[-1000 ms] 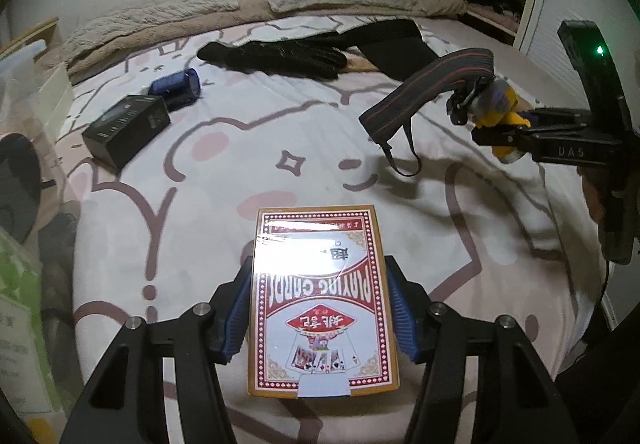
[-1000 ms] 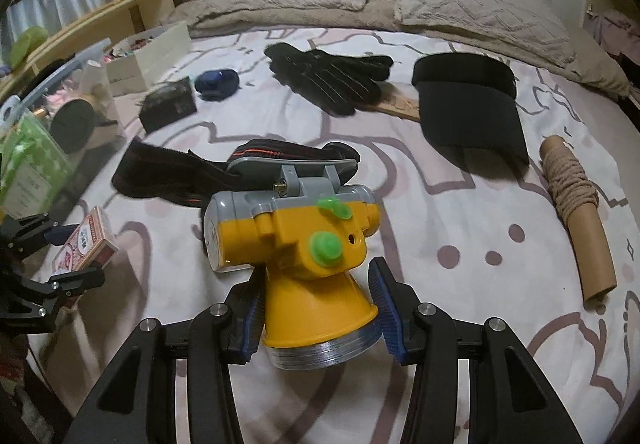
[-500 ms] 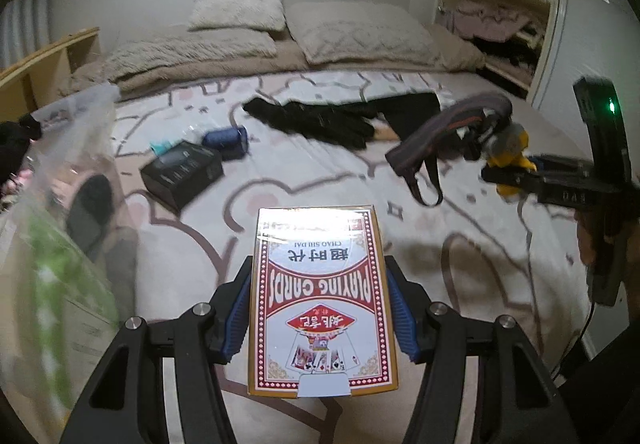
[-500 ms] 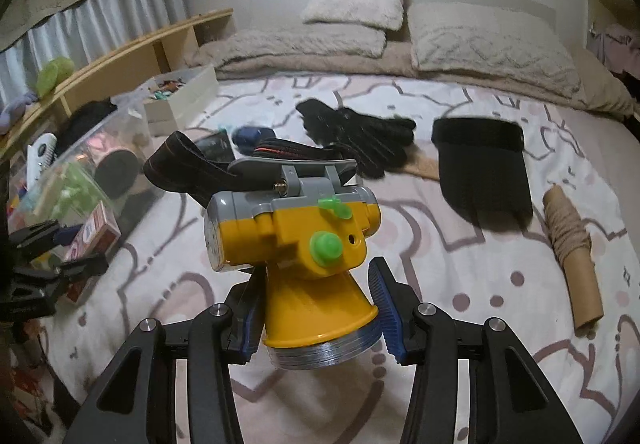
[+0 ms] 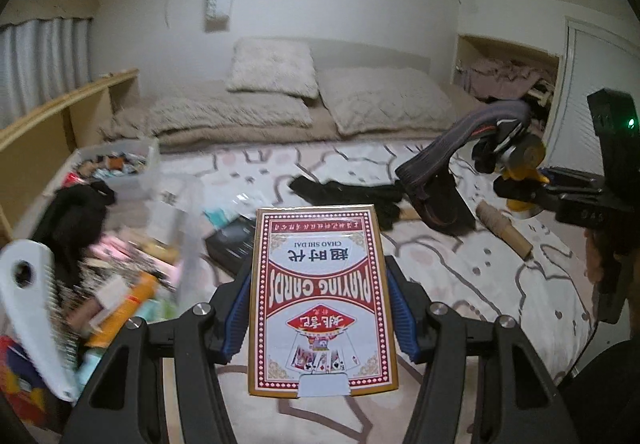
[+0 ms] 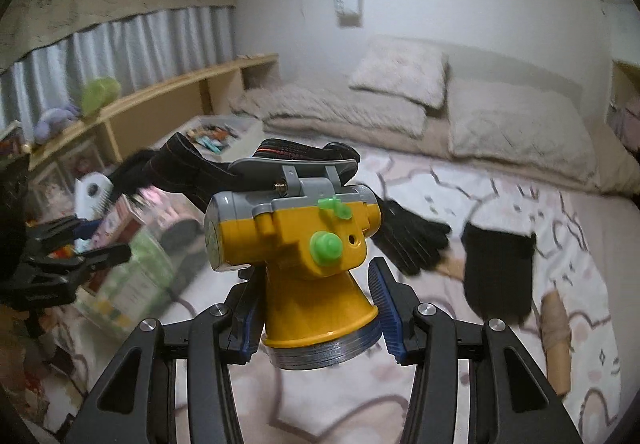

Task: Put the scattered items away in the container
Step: 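Carry the playing-card box and headlamp toward the clear bin with both tools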

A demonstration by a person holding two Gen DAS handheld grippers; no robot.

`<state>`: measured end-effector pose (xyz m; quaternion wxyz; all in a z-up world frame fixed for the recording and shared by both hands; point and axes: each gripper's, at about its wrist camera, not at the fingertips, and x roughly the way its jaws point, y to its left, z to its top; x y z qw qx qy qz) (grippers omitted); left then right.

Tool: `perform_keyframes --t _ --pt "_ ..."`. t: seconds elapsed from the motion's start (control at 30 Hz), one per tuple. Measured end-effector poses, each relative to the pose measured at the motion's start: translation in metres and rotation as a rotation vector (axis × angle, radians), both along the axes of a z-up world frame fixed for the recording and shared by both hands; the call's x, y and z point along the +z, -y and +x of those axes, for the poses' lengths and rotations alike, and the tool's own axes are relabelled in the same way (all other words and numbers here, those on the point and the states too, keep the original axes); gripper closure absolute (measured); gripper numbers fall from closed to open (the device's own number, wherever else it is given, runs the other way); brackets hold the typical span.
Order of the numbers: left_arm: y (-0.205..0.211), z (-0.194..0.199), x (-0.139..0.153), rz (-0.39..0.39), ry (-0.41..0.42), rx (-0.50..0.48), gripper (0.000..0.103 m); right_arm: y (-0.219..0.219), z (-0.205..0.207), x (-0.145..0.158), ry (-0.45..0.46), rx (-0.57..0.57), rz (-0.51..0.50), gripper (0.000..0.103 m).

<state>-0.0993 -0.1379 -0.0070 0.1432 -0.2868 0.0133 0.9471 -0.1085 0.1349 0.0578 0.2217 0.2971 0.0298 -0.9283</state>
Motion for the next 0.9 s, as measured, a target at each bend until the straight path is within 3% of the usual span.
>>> perform_keyframes --t 0.5,0.9 --pt "0.093 0.031 0.062 -0.039 -0.126 0.173 0.043 0.085 -0.001 0.068 -0.039 0.177 -0.063 0.053" --pt "0.156 0.049 0.066 -0.033 -0.14 0.317 0.043 0.156 -0.014 0.094 -0.041 0.278 -0.076 0.053"
